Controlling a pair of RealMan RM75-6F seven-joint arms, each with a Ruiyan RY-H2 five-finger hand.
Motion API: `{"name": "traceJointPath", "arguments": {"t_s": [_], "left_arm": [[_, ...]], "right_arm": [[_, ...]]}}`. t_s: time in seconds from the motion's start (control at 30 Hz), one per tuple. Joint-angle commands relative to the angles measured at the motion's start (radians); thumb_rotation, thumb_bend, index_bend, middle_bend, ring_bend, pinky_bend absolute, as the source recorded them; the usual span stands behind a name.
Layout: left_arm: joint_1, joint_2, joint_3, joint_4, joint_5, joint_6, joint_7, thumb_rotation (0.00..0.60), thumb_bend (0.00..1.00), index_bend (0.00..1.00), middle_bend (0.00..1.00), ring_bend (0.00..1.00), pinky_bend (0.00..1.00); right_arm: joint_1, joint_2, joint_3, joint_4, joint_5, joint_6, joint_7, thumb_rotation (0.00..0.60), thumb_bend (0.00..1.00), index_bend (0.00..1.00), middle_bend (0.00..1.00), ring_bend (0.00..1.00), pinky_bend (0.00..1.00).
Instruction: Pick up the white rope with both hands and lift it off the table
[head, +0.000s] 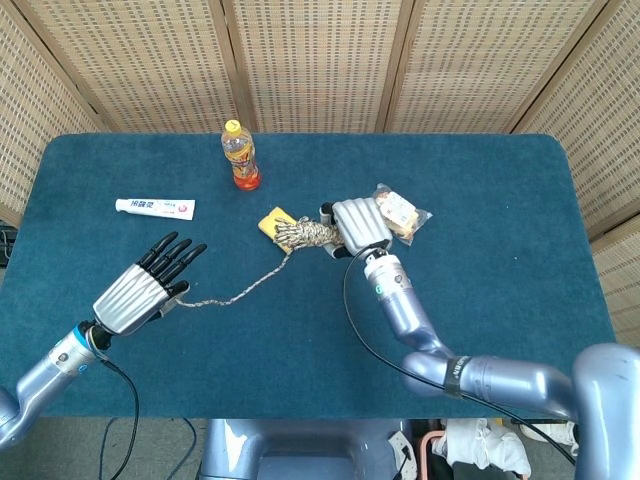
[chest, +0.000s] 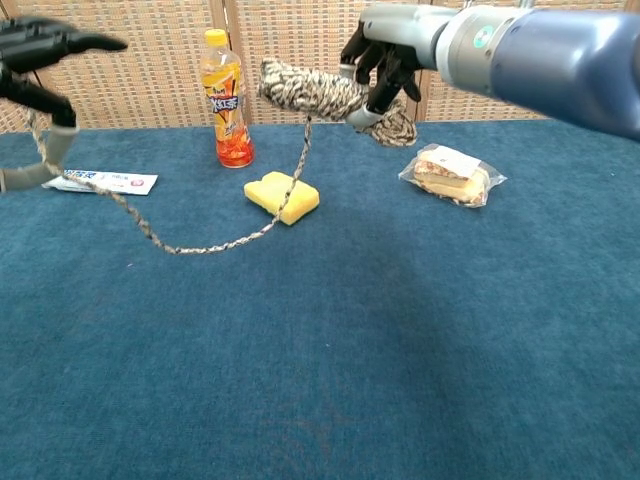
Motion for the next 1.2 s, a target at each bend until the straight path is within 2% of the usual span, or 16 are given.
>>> {"name": "traceJointPath", "arguments": {"t_s": [0.03, 0.2, 0.27, 0.33, 0.43, 0.6, 0.77, 0.87, 1.03, 1.2], "left_arm": [[-0.041, 0.117, -0.028, -0.198, 0.013, -0.042, 0.067, 0.600, 0.61, 0.83, 0.00, 0.00, 0.00], [-0.066, 0.173, -0.062, -0.364, -0.016, -0.080, 0.054, 0.600, 0.61, 0.83, 0.00, 0.00, 0.00], [-0.108, 0.194, -0.123, -0.451, -0.076, -0.113, -0.022, 0.600, 0.61, 0.83, 0.00, 0.00, 0.00], [-0.125, 0.204, -0.149, -0.493, -0.115, -0.136, -0.062, 0.600, 0.61, 0.83, 0.00, 0.00, 0.00], [-0.165, 0.217, -0.221, -0.588, -0.243, -0.200, -0.171, 0.600, 0.61, 0.83, 0.00, 0.00, 0.00], [-0.225, 0.255, -0.302, -0.674, -0.424, -0.332, -0.281, 0.600, 0.62, 0.83, 0.00, 0.00, 0.00], [-0.277, 0.231, -0.393, -0.678, -0.614, -0.387, -0.292, 0.600, 0.62, 0.83, 0.00, 0.00, 0.00], [-0.305, 0.196, -0.449, -0.638, -0.740, -0.397, -0.289, 0.600, 0.62, 0.83, 0.00, 0.00, 0.00], [-0.331, 0.163, -0.492, -0.551, -0.862, -0.425, -0.292, 0.600, 0.62, 0.83, 0.00, 0.00, 0.00], [-0.347, 0.129, -0.500, -0.426, -0.930, -0.494, -0.328, 0.600, 0.62, 0.83, 0.00, 0.00, 0.00]], "right_arm": [[0.016, -0.033, -0.009, 0.034, 0.016, 0.003, -0.024, 0.600, 0.95, 0.68, 0.80, 0.58, 0.73], [0.033, -0.073, -0.008, 0.072, 0.048, 0.003, -0.050, 0.600, 0.96, 0.68, 0.80, 0.58, 0.74], [0.039, -0.095, -0.025, 0.086, 0.038, 0.003, -0.069, 0.600, 0.96, 0.68, 0.80, 0.58, 0.74], [0.038, -0.107, -0.034, 0.095, 0.013, 0.005, -0.064, 0.600, 0.96, 0.68, 0.80, 0.59, 0.74], [0.026, -0.132, -0.051, 0.110, -0.049, -0.005, -0.024, 0.600, 0.96, 0.68, 0.81, 0.59, 0.75], [0.017, -0.149, -0.069, 0.114, -0.107, -0.015, -0.006, 0.600, 0.96, 0.68, 0.81, 0.59, 0.75], [0.007, -0.153, -0.086, 0.096, -0.160, -0.023, 0.004, 0.600, 0.96, 0.68, 0.81, 0.59, 0.75], [-0.009, -0.146, -0.097, 0.076, -0.207, -0.031, 0.037, 0.600, 0.96, 0.68, 0.81, 0.59, 0.75], [-0.031, -0.119, -0.109, 0.054, -0.287, -0.054, 0.105, 0.600, 0.96, 0.68, 0.81, 0.59, 0.75], [-0.055, -0.080, -0.112, 0.036, -0.387, -0.084, 0.217, 0.600, 0.96, 0.68, 0.81, 0.59, 0.75]]}}
